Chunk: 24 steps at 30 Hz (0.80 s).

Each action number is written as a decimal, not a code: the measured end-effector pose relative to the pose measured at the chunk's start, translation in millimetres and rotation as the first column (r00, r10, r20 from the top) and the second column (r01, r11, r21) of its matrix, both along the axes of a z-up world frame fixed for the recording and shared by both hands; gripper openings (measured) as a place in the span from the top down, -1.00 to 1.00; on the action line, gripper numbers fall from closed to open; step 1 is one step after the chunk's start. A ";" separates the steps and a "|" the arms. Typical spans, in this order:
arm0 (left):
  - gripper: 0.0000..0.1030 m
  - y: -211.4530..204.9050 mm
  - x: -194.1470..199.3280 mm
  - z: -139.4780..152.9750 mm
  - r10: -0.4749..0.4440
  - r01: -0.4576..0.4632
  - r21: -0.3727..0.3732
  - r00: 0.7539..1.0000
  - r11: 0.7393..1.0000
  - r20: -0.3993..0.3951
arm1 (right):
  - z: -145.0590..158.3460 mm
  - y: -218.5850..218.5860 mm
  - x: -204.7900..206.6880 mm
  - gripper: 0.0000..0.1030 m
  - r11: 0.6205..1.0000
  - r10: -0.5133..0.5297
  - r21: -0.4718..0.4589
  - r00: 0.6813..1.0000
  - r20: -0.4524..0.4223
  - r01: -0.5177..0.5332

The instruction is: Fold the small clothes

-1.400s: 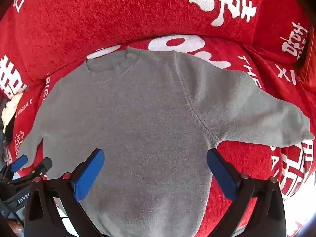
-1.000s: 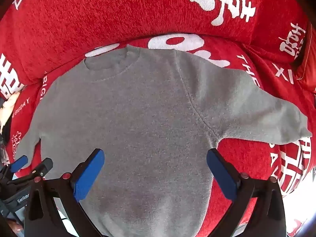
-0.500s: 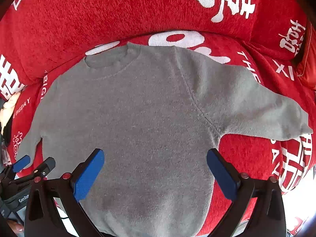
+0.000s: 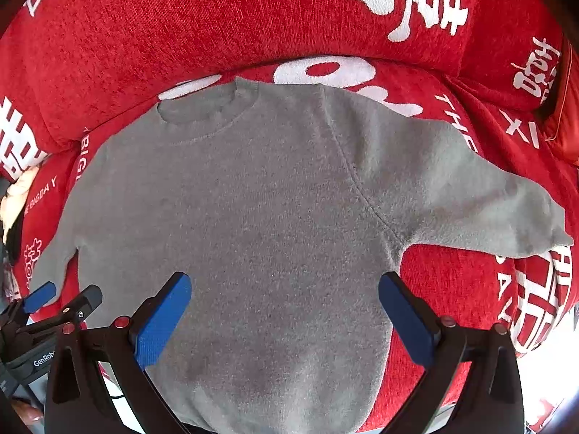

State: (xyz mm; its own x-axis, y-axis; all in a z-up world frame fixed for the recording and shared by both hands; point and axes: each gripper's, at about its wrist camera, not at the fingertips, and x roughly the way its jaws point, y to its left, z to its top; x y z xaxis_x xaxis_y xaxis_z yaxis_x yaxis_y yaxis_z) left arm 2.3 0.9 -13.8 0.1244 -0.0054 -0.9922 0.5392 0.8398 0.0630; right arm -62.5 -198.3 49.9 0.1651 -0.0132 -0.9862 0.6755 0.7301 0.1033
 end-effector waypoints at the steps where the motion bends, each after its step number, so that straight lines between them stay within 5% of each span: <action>1: -1.00 0.3 -0.1 0.1 0.001 -0.001 0.000 1.000 1.000 0.000 | 0.1 0.2 0.1 -1.00 1.000 -0.001 0.001 1.000 0.001 0.001; 24: -1.00 7.6 1.0 4.4 0.007 -0.008 -0.029 1.000 1.000 -0.014 | -2.3 7.6 -1.8 -1.00 1.000 0.016 -0.026 0.999 -0.029 -0.017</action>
